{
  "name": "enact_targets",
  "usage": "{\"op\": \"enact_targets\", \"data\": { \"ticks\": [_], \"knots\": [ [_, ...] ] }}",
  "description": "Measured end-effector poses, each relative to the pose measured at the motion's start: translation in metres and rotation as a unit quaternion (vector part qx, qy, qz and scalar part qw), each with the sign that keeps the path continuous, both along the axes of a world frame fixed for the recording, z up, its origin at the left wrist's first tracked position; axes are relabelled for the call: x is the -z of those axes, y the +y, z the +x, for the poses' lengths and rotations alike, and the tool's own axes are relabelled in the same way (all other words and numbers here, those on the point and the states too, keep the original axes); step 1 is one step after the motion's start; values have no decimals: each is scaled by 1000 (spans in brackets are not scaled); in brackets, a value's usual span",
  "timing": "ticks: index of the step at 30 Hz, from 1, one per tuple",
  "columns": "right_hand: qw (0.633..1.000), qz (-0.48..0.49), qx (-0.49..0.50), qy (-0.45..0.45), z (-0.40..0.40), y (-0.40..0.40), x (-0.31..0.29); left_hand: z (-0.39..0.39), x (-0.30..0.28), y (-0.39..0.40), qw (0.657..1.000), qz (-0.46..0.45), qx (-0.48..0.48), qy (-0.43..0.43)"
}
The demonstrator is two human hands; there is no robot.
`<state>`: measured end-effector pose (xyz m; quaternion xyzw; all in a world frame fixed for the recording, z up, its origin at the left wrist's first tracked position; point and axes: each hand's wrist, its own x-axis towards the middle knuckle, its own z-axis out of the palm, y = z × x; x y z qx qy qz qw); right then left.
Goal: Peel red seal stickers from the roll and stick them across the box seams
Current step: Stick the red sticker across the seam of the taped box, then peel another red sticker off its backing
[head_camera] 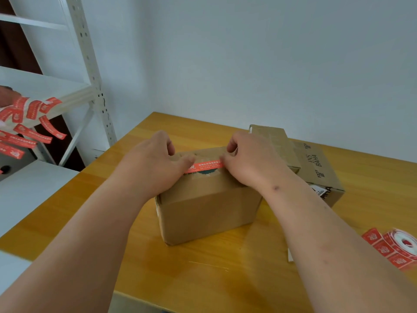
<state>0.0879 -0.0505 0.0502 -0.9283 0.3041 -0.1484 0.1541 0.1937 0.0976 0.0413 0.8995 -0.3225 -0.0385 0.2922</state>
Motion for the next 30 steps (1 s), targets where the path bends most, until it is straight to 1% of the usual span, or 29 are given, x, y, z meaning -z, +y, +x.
{"op": "enact_targets", "data": {
  "ticks": [2,3,5,7,9,12,15,18,20,21,23,26,28,30],
  "knots": [
    [1000,-5,-4,9,-1,1,0,2,1,-2,1000,-7,3,-11],
    [1000,5,-1,-4,-3,1,0,3,2,-3,1000,-21,-3,-11],
    [998,13,7,-53,-11,1,0,5,3,-2,998,-56,-19,3],
    [995,0,14,-101,-22,1,2,3,4,-1,995,-96,-30,23],
    [991,-8,18,-131,-34,0,4,-1,5,2,990,-135,-44,24],
    [987,-24,38,-153,-56,0,9,-12,4,5,984,-165,-52,-30],
    [980,-32,62,-187,-80,3,20,-31,3,6,970,-188,-37,-146],
    [977,-39,94,-185,-106,3,39,-57,4,2,952,-219,37,-211],
    [979,-40,117,-162,-122,0,53,-76,8,-3,939,-242,97,-226],
    [980,-46,122,-148,-129,-1,58,-85,11,-6,936,-247,123,-218],
    [983,-70,123,-120,-144,-6,65,-102,18,-14,940,-236,172,-175],
    [978,-128,131,-97,-167,-18,67,-124,33,-34,953,-184,231,-66],
    [968,-170,166,-85,-185,-30,69,-136,44,-50,954,-153,256,-2],
    [955,-181,229,-50,-203,-43,70,-149,51,-64,951,-123,275,61]
  ]
}}
